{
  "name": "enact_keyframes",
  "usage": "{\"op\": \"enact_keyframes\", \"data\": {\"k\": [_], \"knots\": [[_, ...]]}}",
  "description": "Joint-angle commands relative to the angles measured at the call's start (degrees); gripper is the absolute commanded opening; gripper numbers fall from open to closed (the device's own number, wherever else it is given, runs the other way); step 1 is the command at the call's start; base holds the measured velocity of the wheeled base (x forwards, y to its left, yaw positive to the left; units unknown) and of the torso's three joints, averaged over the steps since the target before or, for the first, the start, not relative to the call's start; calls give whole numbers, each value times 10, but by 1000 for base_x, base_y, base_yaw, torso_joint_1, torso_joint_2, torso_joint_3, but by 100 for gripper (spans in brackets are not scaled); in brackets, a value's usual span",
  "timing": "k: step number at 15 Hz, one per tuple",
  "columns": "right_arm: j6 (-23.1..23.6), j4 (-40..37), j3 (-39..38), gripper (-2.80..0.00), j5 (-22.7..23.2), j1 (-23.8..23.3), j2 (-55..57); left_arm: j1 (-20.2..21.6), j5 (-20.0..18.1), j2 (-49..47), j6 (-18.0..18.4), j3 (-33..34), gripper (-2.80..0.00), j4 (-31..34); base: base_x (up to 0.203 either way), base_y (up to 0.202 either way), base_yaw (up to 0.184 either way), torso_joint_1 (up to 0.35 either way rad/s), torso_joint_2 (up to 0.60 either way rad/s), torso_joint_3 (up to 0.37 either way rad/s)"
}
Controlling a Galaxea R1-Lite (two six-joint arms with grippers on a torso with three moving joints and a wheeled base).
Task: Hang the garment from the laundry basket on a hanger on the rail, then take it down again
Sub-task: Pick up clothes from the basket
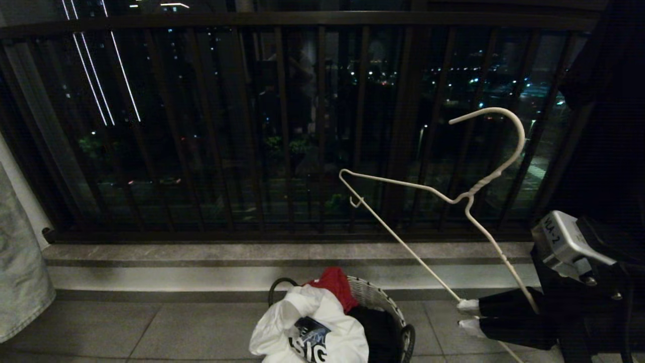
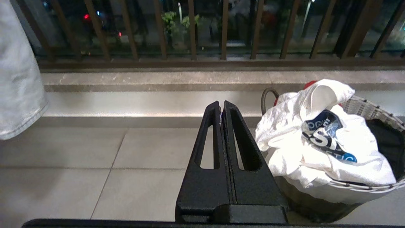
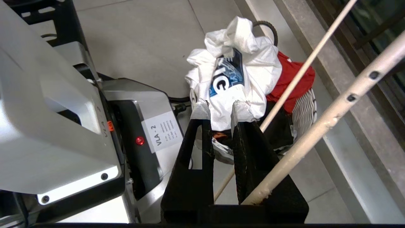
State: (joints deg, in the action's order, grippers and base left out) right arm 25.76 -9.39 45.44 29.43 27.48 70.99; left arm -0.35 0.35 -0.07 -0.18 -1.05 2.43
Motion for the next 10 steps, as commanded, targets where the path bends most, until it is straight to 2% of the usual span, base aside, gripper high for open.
{"op": "enact_keyframes", "data": {"k": [1,10], "knots": [[2,-1,-2,-280,2,0,-10,0,0,0,0,0,-280,0,0,0,0,9,6,-160],[2,0,-4,-280,2,-1,-10,0,0,0,1,0,-280,0,0,0,0,2,3,-193]]}}
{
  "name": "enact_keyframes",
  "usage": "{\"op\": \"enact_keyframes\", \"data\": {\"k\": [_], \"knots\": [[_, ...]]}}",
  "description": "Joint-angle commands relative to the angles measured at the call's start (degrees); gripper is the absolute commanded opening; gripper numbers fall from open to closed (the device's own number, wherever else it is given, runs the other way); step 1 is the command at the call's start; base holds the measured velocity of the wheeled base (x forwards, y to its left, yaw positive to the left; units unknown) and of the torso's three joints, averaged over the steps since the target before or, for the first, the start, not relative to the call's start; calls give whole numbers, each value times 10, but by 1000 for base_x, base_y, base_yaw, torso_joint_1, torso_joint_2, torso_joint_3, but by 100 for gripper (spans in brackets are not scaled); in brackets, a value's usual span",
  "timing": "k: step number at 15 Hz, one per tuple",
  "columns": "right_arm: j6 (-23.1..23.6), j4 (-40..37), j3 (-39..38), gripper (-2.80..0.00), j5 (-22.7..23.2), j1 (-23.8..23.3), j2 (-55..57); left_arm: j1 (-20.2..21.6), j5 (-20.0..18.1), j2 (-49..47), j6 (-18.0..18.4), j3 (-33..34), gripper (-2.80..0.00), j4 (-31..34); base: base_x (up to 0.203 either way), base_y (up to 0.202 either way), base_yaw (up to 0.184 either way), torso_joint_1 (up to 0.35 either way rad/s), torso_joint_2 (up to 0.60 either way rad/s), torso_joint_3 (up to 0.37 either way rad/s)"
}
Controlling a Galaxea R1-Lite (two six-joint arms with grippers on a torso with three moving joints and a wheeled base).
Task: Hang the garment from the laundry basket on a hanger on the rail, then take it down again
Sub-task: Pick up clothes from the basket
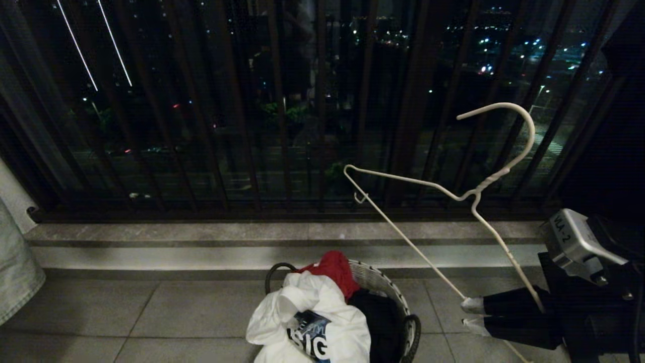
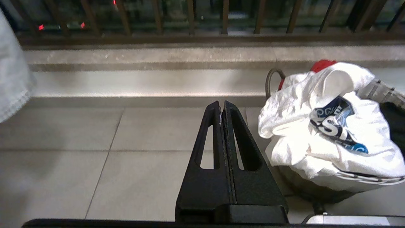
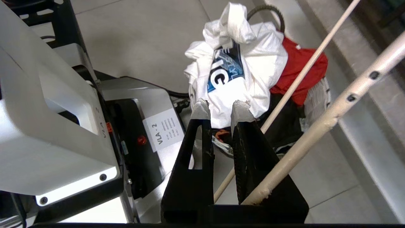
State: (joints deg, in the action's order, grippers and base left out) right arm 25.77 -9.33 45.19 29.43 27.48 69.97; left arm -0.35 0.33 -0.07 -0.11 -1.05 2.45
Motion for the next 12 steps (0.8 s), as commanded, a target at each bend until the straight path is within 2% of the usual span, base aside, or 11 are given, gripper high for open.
{"op": "enact_keyframes", "data": {"k": [1,12], "knots": [[2,-1,-2,-280,2,-1,0,0,0,0,0,-1,-280,0,0,0,0,1,-1,-187],[0,1,-1,-280,1,-5,-3,0,0,0,-1,0,-280,0,0,0,0,3,3,-199]]}}
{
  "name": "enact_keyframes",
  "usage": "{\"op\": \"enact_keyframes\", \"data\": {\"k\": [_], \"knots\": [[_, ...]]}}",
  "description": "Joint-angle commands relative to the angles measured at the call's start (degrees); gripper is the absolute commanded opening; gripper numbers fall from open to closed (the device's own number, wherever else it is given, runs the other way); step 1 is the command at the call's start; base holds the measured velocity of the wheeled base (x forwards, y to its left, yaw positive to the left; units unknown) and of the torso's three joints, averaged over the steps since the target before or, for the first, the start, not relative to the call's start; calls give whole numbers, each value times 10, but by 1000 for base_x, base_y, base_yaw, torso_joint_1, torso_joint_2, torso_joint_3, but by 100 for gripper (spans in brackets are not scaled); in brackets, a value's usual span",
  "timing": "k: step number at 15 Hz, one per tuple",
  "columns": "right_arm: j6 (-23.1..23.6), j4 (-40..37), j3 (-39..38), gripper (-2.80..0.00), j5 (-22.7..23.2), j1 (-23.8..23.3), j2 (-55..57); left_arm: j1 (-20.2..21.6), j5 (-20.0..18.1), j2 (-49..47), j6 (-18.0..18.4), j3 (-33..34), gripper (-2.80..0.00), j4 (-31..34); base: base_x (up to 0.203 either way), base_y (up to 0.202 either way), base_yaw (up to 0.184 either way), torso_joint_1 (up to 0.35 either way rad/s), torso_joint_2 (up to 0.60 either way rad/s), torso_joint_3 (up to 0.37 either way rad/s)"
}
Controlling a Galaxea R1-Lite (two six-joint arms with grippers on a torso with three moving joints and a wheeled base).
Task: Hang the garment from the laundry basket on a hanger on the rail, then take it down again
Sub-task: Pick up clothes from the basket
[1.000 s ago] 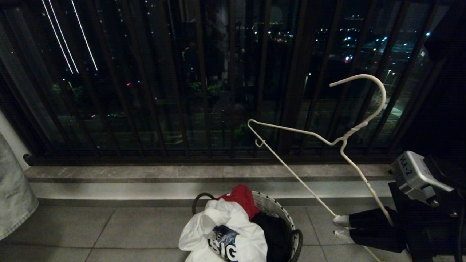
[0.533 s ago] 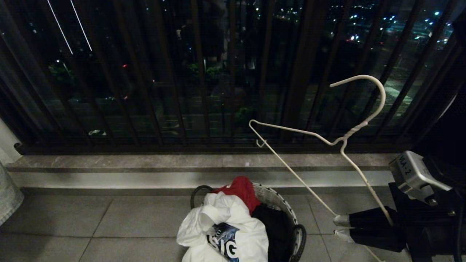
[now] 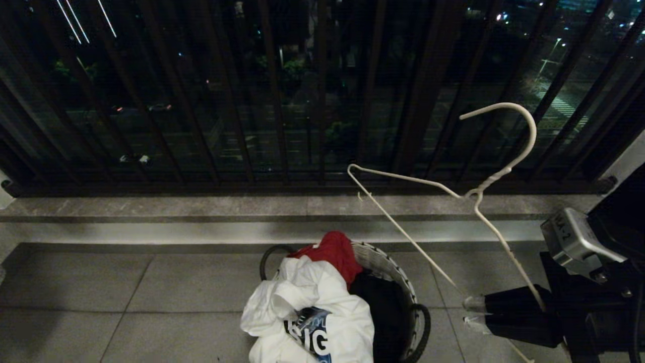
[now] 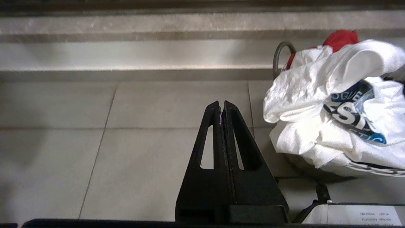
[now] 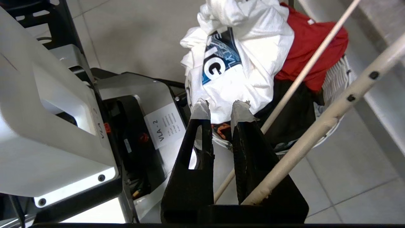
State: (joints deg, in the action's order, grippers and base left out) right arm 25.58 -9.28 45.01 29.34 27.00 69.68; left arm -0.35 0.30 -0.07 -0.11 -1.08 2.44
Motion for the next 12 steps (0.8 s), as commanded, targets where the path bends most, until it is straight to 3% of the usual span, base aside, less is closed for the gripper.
{"op": "enact_keyframes", "data": {"k": [1,12], "knots": [[3,1,1,-280,2,0,2,0,0,0,-1,0,-280,0,0,0,0,10,0,-202],[-12,42,1,-280,2,-4,-9,0,0,0,0,0,-280,0,0,0,0,3,5,-196]]}}
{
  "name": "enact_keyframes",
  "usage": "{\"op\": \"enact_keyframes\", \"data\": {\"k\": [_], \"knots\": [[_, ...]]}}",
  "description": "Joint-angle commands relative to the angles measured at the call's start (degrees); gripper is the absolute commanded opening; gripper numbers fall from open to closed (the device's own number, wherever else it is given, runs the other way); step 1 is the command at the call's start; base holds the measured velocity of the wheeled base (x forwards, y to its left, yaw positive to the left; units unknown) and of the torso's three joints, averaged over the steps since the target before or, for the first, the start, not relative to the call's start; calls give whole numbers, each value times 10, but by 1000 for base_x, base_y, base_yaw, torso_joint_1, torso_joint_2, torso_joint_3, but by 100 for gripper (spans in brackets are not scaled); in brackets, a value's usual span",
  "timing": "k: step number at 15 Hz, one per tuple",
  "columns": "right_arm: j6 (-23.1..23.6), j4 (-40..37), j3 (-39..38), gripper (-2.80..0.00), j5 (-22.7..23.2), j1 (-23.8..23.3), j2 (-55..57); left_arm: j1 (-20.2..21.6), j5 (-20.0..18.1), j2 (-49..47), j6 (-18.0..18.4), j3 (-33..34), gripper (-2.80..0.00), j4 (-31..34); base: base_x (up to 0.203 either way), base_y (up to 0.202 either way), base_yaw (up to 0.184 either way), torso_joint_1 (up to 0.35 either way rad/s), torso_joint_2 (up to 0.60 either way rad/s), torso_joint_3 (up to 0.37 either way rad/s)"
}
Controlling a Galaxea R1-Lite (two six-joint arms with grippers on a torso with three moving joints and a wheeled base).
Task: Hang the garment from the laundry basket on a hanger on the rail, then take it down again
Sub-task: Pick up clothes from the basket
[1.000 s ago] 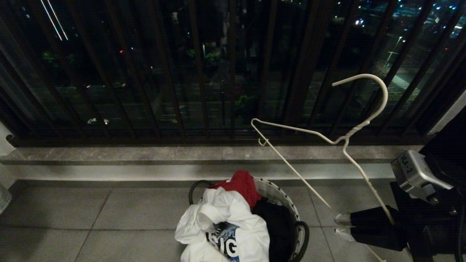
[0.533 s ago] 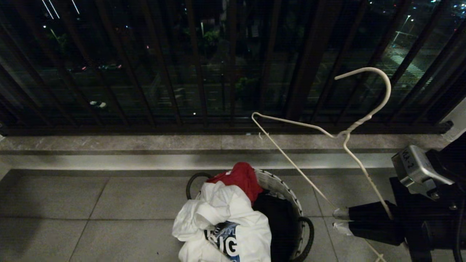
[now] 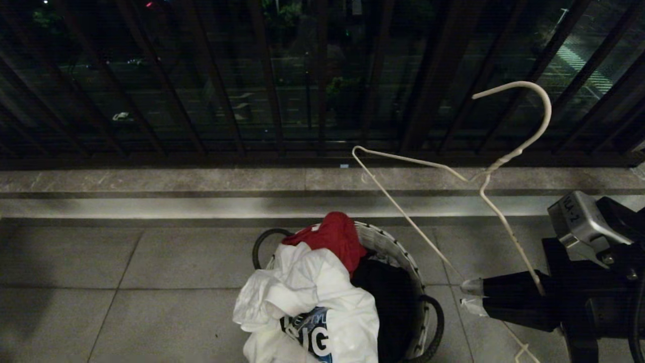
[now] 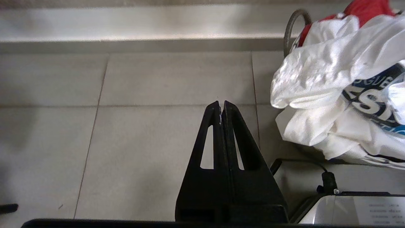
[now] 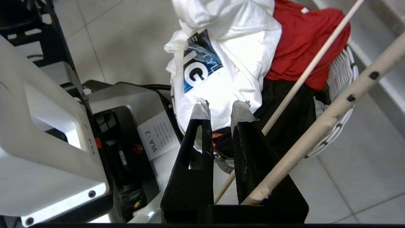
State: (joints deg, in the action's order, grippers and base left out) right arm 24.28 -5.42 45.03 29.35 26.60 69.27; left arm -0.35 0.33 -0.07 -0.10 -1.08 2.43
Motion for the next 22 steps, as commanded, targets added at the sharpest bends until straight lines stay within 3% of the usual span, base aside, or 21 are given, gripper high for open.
{"op": "enact_keyframes", "data": {"k": [1,6,15,18,22], "knots": [[0,7,0,-280,2,0,-6,0,0,0,0,0,-280,0,0,0,0,2,0,-203],[-6,8,2,-280,2,0,-19,0,0,0,-1,0,-280,0,0,0,0,0,5,-168],[-6,8,2,-280,1,1,-36,0,0,0,-3,0,-280,0,0,0,0,0,1,-9],[-4,8,2,-280,0,2,-25,0,-1,0,15,0,-280,-1,0,0,0,0,0,0],[-4,8,2,-280,0,4,-26,0,-27,-40,10,-74,-280,-3,0,0,0,0,0,0]]}}
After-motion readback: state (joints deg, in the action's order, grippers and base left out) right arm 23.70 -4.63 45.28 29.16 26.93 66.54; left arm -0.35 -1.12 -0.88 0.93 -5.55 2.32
